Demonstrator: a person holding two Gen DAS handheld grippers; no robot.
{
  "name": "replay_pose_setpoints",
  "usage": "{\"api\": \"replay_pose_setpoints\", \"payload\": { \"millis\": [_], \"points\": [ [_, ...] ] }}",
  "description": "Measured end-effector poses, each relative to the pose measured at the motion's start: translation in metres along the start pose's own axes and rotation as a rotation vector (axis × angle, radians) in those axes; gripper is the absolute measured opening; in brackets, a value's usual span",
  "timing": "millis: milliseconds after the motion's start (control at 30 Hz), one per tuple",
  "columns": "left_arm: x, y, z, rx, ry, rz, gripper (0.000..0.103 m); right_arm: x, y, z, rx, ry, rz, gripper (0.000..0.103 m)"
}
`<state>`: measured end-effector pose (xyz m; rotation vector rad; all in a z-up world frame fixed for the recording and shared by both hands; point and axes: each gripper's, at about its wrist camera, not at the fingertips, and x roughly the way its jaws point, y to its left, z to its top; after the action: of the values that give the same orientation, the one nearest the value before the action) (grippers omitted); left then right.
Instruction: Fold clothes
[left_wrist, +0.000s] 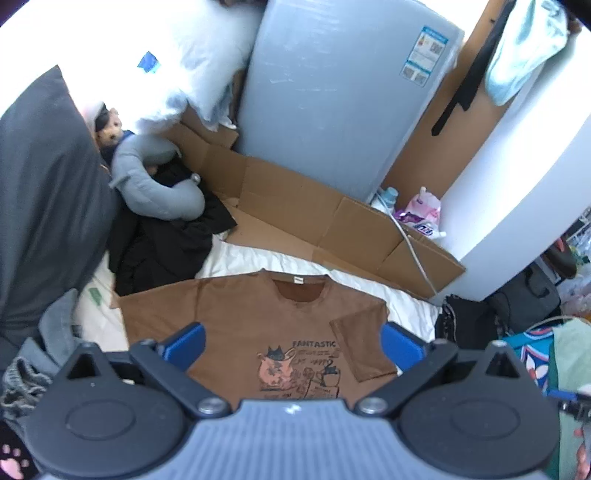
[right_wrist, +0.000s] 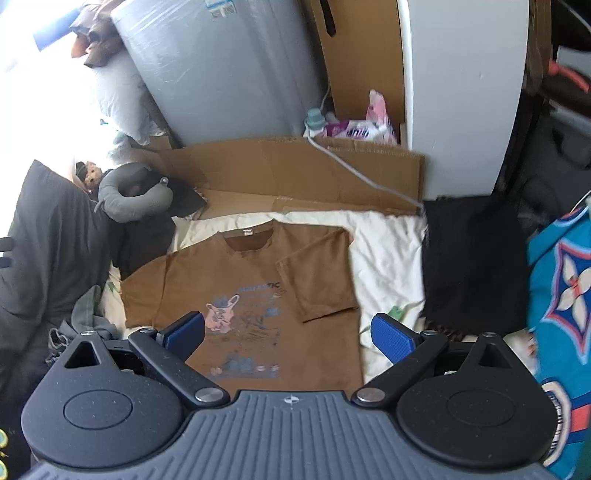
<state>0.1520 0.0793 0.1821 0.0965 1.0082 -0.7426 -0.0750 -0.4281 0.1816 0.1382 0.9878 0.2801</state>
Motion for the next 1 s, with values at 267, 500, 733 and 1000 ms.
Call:
{"api": "replay_pose_setpoints", "payload": {
  "millis": [267, 500, 733, 1000],
  "points": [
    [-0.067, 0.019, -0.040, 0.040, -0.043, -0.017, 0.102, -0.052, 0.022, -0.013, -0.073, -0.066, -0.039, 0.102],
    [-0.091, 0.037, -0.079, 0.016, -0.061, 0.000, 0.102, -0.062, 0.018, -0.046, -0.019, -0.075, -0.034, 0.102],
    [-0.089, 0.055, -0.103, -0.005, -0.065, 0.006, 0.102, -0.040, 0.016, -0.079, 0.064, -0.059, -0.051, 0.102],
    [-0.070, 0.078, -0.118, -0.033, -0.071, 0.037, 0.102, -0.008, 0.039, -0.110, 0.049, -0.025, -0.060, 0.102]
  ]
}}
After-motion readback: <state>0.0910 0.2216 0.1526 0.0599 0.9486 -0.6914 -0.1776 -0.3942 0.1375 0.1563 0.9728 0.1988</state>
